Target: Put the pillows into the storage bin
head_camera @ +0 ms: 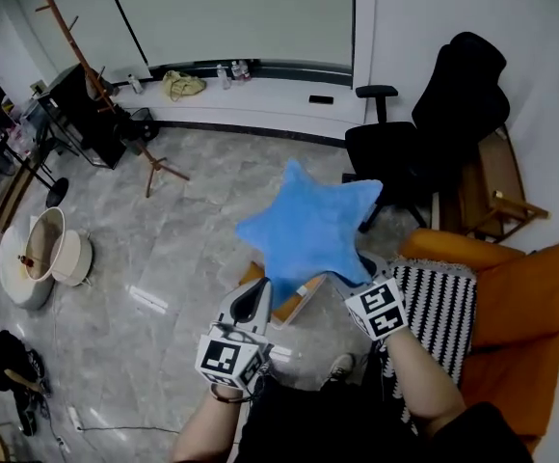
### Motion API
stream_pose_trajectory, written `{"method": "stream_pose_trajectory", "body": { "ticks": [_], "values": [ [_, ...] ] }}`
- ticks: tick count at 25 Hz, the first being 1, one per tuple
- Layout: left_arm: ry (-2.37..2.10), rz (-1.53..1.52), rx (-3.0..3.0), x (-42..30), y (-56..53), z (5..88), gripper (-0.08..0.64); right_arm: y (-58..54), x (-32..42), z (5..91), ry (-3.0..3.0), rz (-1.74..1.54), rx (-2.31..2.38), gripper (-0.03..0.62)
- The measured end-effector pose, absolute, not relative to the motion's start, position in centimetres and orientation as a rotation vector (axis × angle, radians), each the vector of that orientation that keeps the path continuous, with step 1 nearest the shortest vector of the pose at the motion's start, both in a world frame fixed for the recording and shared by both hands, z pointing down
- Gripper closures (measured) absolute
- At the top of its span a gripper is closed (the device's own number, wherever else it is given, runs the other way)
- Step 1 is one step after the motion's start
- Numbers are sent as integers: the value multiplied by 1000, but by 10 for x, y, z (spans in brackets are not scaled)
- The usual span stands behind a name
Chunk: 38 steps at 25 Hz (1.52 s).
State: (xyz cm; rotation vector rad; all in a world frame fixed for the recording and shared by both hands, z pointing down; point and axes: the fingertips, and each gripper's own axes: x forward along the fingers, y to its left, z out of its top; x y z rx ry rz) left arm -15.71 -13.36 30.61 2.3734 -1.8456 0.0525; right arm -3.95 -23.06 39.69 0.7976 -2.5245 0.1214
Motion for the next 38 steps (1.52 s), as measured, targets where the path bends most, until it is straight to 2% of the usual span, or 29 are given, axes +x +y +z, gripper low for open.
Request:
{"method": "stream_pose_trajectory", "body": {
  "ticks": [13, 18, 28, 38],
  "values": [
    [-1609, 28, 2489, -287, -106, 313, 553, -184, -159, 395, -2430, 150, 961, 344],
    [-1523, 11, 2561, -315, -120, 314, 553, -185, -177, 402, -2387, 197, 1062, 344],
    [-1399, 39, 2479, -311, -161, 373, 552, -214, -171, 464, -2281, 342, 1077, 341],
    [-1383, 91, 2375, -274, -218, 458, 552, -275, -157, 580, -2251, 466, 937, 339]
  ]
}}
